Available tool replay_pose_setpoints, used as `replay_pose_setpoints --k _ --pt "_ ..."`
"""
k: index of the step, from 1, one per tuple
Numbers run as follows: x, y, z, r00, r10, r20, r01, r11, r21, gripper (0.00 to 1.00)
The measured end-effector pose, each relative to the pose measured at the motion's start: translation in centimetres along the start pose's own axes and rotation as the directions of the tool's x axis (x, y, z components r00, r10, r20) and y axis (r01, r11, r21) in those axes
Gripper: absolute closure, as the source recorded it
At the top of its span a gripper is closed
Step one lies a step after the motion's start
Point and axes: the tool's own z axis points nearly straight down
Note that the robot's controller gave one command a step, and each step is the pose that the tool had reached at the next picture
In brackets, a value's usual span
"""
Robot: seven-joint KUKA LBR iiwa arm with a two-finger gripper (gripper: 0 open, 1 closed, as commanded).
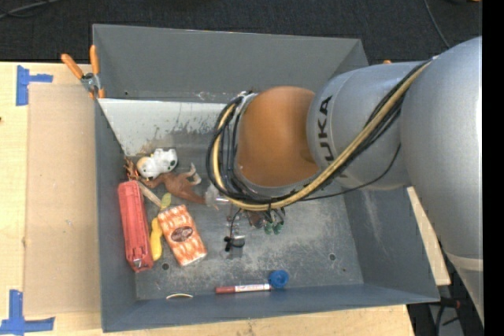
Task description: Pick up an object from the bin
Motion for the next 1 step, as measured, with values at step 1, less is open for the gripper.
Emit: replay_pose_setpoints --k 1 --pt "1.18 4.10 0.06 0.982 0.188 0.000 -0.188 0.982 0.000 0.00"
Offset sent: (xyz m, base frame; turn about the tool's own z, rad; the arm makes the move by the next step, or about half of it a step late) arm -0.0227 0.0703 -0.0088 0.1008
